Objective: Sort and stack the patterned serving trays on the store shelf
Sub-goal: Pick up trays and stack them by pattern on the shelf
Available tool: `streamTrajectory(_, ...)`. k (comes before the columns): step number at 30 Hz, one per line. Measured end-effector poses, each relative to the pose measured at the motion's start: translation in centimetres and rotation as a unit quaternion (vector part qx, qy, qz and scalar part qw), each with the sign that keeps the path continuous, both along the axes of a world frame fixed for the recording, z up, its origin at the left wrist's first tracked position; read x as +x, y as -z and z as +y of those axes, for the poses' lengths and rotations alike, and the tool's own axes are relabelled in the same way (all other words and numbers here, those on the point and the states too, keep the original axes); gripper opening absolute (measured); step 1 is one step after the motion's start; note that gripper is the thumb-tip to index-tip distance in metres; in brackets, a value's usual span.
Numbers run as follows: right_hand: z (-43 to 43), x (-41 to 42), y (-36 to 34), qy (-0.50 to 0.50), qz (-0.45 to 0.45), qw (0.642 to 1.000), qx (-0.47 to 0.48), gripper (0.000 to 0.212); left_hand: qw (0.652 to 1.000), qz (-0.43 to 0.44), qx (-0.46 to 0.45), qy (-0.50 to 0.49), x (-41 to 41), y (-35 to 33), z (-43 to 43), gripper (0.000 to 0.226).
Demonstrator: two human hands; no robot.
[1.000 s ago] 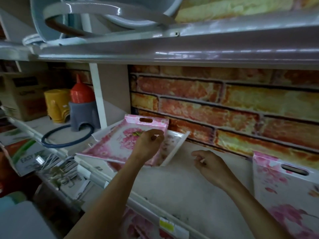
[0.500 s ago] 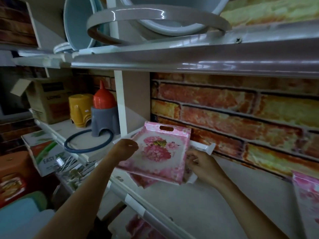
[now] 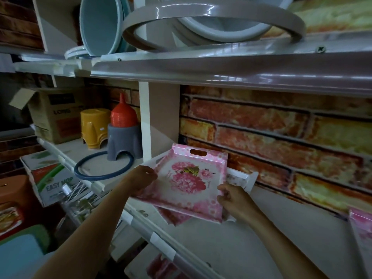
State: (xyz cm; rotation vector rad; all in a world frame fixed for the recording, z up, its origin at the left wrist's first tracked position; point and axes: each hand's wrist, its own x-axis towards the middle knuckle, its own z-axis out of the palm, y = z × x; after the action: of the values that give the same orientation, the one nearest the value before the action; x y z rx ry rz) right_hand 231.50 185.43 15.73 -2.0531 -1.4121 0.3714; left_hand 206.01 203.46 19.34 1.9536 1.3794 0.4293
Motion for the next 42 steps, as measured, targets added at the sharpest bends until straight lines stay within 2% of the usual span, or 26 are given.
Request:
streamTrajectory(5, 0.3, -0.2, -0.5, -0.002, 0.051, 0.998, -0.048, 0.048, 1.000, -0.001, 0.000, -0.015, 0.6, -0.3, 0.1, 0.041)
streamTrajectory(9, 0.7, -0.4, -0.8, 0.014, 0.103, 0.994, -0.044, 0.057, 0.999, -0.026, -0.020, -0.029, 0.3, 0.2, 0.1, 0.057)
streamTrajectory(14, 1.6, 1.3, 0.8, 0.019, 0.143, 0.990, -0.001, 0.048, 0.999, 0.003, 0.009, -0.033, -0.2, 1.0, -0.4, 0.040)
streamTrajectory(18, 1.1, 1.3, 0.6, 0.028, 0.156, 0.986, 0.042, 0.048, 0.999, -0.038, 0.011, -0.020, -0.3, 1.2, -1.2, 0.032)
streamTrajectory(22, -0.6, 0.9, -0.6, 0.061, 0.160, 0.983, 0.063, 0.032, 0.997, -0.068, 0.006, -0.026, 0.3, 0.7, -2.6, 0.017)
streamTrajectory(25, -1.8, 1.6, -0.9, 0.104, 0.165, 0.977, 0.083, 0.024, 0.997, -0.065, -0.001, -0.035, 1.4, -0.1, -3.4, 0.016)
streamTrajectory(29, -3.9, 3.2, -0.9, 0.127, 0.167, 0.970, 0.124, 0.033, 0.995, -0.080, -0.063, 0.004, 2.6, -0.6, -4.5, 0.022)
streamTrajectory(31, -5.3, 3.8, -1.4, 0.142, 0.165, 0.967, 0.134, 0.023, 0.991, -0.103, -0.080, 0.026, 3.5, -0.4, -5.1, 0.020)
streamTrajectory(32, -6.1, 4.0, -1.7, 0.147, 0.171, 0.964, 0.140, 0.018, 0.990, -0.116, -0.078, 0.031, 4.1, -0.4, -5.5, 0.018)
streamTrajectory(35, -8.2, 5.0, -2.0, 0.161, 0.184, 0.959, 0.142, 0.025, 0.988, -0.141, -0.048, 0.043, 6.1, -0.3, -6.7, 0.014)
streamTrajectory(39, -10.6, 6.9, -1.7, 0.175, 0.169, 0.958, 0.151, 0.022, 0.979, -0.199, -0.007, 0.048, 8.8, 0.0, -8.5, 0.007)
streamTrajectory(42, -12.8, 7.8, -2.0, 0.187, 0.167, 0.954, 0.164, 0.015, 0.979, -0.195, 0.031, 0.057, 10.7, 0.5, -9.3, 0.012)
